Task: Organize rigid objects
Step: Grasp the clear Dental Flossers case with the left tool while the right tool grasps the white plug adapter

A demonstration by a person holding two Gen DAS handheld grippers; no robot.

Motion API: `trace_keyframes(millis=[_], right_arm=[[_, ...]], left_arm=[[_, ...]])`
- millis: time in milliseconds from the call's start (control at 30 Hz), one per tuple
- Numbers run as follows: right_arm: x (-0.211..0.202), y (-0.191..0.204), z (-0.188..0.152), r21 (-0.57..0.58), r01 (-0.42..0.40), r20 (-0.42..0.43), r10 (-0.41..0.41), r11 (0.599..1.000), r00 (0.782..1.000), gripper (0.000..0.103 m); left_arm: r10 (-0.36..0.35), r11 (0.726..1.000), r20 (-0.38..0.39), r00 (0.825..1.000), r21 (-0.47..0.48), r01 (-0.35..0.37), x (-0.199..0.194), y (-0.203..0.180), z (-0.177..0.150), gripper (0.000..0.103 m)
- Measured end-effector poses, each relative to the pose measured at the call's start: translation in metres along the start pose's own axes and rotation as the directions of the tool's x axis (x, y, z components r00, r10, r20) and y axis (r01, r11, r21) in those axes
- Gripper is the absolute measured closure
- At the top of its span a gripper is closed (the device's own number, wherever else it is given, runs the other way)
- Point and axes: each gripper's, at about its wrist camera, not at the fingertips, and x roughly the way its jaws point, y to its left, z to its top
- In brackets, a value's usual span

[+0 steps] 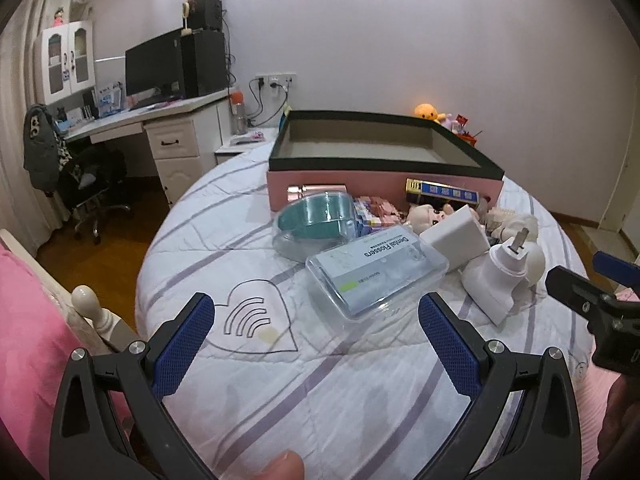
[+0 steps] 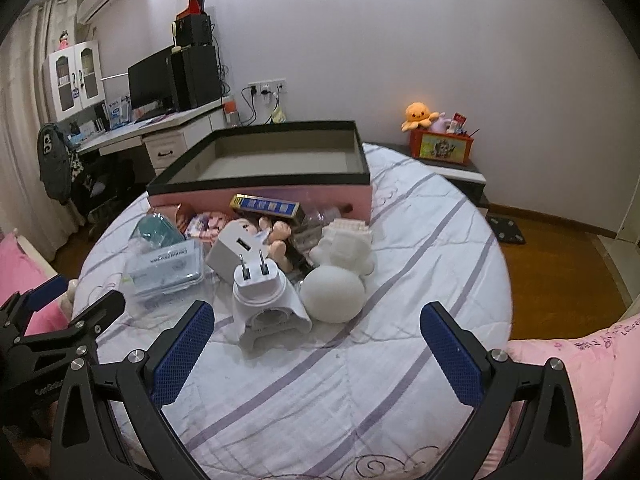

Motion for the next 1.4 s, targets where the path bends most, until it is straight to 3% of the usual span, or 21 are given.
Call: trace_keyframes(millis=[267, 333, 567, 800, 1033, 1133, 1233, 1300, 1400], right_arm=[[0.025, 0.007, 0.005, -0.033, -0.096, -0.013, 0.096, 0.995, 0.995, 0.0], [0.033, 0.01, 0.008, -0.041, -0.114, -0.023, 0.113, 0.993, 0.993, 0.005], [0.05, 0.013, 0.012, -0.088, -0.146, -0.033, 0.143, 0.985, 0.989, 0.009], [0.047, 0.007, 0.016, -0.098, -0.193, -0.045, 0.19, 0.976, 0.981, 0.022], [0.045, 0.009, 0.018, -0.116, -0.21, -0.04, 0.206, 0.971, 0.978, 0.027], [0.044, 0.014, 0.018, -0.129, -0.217, -0.045, 0.213, 0.967, 0.976, 0.028], [0.047, 0.023, 0.018, -0.17, -0.214, -0.048, 0.208, 0.962, 0.977, 0.028], [0.047, 0.026, 0.018, -0.167, -0.255, -0.059, 0.249, 0.952, 0.967, 0.037], [0.05, 0.028, 0.016, -0.154, -0.291, -0.081, 0.282, 0.944, 0.956, 0.039]], left_arm=[[-0.036, 0.999, -0.053, 0.998, -0.015, 0.035, 0.028, -0.008, 0.006, 0.0], [-0.052, 0.999, -0.066, 0.996, -0.007, 0.051, 0.035, -0.008, 0.008, 0.0], [-0.17, 0.983, -0.163, 0.972, 0.043, 0.179, 0.065, -0.01, 0.017, 0.0], [-0.236, 0.966, -0.164, 0.958, 0.067, 0.249, 0.067, -0.019, 0.023, 0.001], [-0.125, 0.978, -0.166, 0.978, 0.143, 0.149, 0.074, -0.032, 0.025, 0.003], [-0.138, 0.974, -0.192, 0.972, 0.153, 0.168, 0.078, -0.035, 0.023, 0.011], [-0.15, 0.972, -0.196, 0.969, 0.15, 0.181, 0.079, -0.036, 0.022, 0.012], [-0.168, 0.971, -0.199, 0.965, 0.135, 0.197, 0.077, -0.033, 0.021, 0.015], [-0.161, 0.972, -0.187, 0.969, 0.143, 0.189, 0.071, -0.031, 0.015, 0.019]])
